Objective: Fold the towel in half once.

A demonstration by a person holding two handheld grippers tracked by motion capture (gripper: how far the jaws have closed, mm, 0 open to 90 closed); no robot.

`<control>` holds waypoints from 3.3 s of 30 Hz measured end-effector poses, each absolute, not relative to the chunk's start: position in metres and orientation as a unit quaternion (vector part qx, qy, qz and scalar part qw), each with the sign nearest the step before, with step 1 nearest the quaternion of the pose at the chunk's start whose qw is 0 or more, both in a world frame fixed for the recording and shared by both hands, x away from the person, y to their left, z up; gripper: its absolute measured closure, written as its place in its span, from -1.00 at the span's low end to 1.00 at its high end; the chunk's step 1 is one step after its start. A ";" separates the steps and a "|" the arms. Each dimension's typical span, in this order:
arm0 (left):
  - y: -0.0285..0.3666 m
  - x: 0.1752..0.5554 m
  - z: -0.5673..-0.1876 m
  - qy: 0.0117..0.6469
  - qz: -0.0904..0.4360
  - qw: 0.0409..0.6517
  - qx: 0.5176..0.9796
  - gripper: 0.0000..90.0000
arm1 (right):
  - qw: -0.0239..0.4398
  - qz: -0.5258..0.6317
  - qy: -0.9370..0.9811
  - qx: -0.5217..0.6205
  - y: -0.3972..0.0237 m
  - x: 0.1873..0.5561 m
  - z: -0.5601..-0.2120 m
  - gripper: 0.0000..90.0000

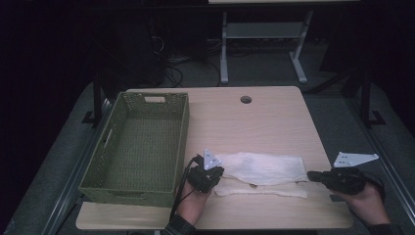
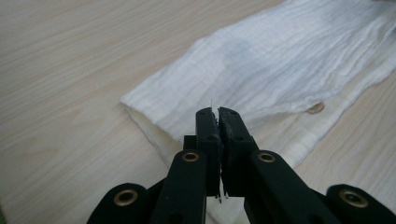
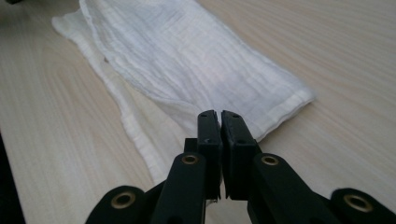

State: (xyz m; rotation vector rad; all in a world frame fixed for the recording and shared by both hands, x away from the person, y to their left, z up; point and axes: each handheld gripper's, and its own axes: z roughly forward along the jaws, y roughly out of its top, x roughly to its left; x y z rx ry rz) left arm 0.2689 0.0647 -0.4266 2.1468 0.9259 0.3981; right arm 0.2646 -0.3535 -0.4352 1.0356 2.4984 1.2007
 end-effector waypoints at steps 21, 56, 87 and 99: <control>0.071 0.256 -0.452 0.369 0.109 0.340 0.858 0.74 | 0.036 0.373 0.868 0.326 -0.345 0.252 -0.457 0.79; 0.054 0.321 -0.440 0.390 0.169 0.365 0.828 0.12 | 0.098 0.391 0.847 0.346 -0.333 0.317 -0.449 0.24; 0.066 0.353 -0.468 0.406 0.150 0.347 0.832 0.68 | 0.095 0.361 0.844 0.384 -0.344 0.345 -0.472 0.83; 0.061 0.355 -0.468 0.416 0.125 0.379 0.817 0.91 | 0.153 0.330 0.845 0.392 -0.354 0.355 -0.463 0.95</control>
